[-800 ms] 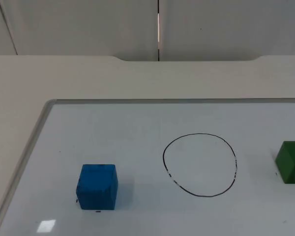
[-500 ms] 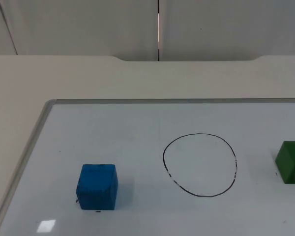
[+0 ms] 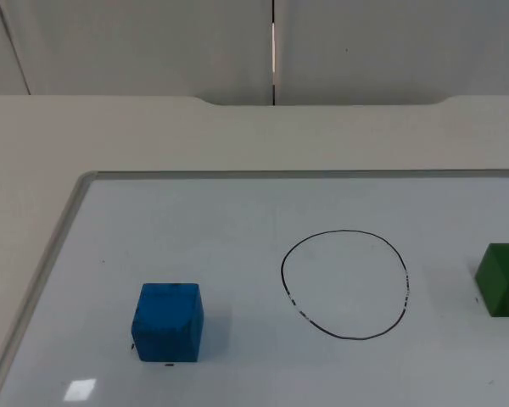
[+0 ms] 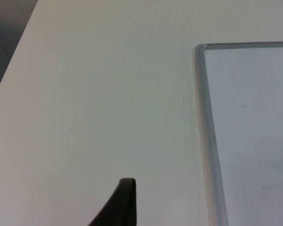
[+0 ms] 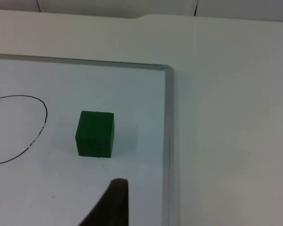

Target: Push the two cubes into the marked area.

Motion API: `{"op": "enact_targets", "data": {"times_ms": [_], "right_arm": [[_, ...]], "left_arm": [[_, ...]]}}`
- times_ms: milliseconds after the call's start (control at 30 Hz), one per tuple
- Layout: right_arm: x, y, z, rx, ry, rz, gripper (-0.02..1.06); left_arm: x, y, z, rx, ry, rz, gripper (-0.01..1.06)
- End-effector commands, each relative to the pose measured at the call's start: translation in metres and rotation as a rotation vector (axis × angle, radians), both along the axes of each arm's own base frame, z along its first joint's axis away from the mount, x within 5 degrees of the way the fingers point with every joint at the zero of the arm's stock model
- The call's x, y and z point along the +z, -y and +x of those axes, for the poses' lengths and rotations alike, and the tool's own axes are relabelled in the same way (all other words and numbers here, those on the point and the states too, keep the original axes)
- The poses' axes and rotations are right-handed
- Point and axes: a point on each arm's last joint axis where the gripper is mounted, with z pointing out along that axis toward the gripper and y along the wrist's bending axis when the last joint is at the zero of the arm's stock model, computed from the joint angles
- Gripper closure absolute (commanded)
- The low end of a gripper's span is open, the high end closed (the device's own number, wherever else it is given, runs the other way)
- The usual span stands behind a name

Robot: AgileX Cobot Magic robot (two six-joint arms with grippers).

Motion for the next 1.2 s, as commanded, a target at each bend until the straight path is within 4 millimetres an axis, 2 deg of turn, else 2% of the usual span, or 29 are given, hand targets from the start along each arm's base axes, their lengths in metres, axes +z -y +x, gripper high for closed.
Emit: {"op": "enact_targets", "data": {"times_ms": [0,300,500,633,800,867,900,933,1033,1067,1133,1167], "right_arm": [[0.001,0.000,0.000,-0.005,0.011,-0.007,-0.01],[0.001,0.000,0.000,-0.007,0.011,-0.007,-0.01],[0.001,0.000,0.000,-0.007,0.011,-0.007,-0.01],[0.001,0.000,0.000,-0.007,0.011,-0.007,-0.01],[0.001,0.000,0.000,-0.007,0.011,-0.007,-0.01],[0.001,0.000,0.000,-0.007,0.011,-0.007,-0.01],[0.001,0.000,0.000,-0.007,0.011,-0.007,-0.01],[0.001,0.000,0.000,-0.007,0.011,-0.007,-0.01],[0.001,0.000,0.000,-0.007,0.011,-0.007,-0.01],[0.001,0.000,0.000,-0.007,0.011,-0.007,-0.01],[0.001,0.000,0.000,-0.007,0.011,-0.007,-0.01],[0.001,0.000,0.000,-0.007,0.011,-0.007,-0.01]], "left_arm": [[-0.001,0.000,0.004,-0.004,-0.017,-0.007,0.00],[-0.007,-0.001,0.040,-0.004,-0.259,-0.015,0.10],[-0.014,-0.001,0.060,-0.004,-0.395,-0.022,0.11],[-0.012,-0.001,0.068,-0.007,-0.416,-0.035,0.11],[0.002,0.001,0.076,-0.014,-0.382,-0.056,0.14],[0.004,0.002,0.079,-0.017,-0.372,-0.067,0.22],[0.004,0.002,0.079,-0.017,-0.372,-0.067,0.22],[0.004,0.002,0.082,-0.017,-0.372,-0.072,0.30],[0.004,0.004,0.090,-0.025,-0.358,-0.095,0.65],[0.004,0.004,0.090,-0.025,-0.358,-0.095,0.65],[0.004,0.004,0.098,-0.038,-0.329,-0.083,0.89],[0.004,0.003,0.101,-0.038,-0.322,-0.082,0.97]]}}
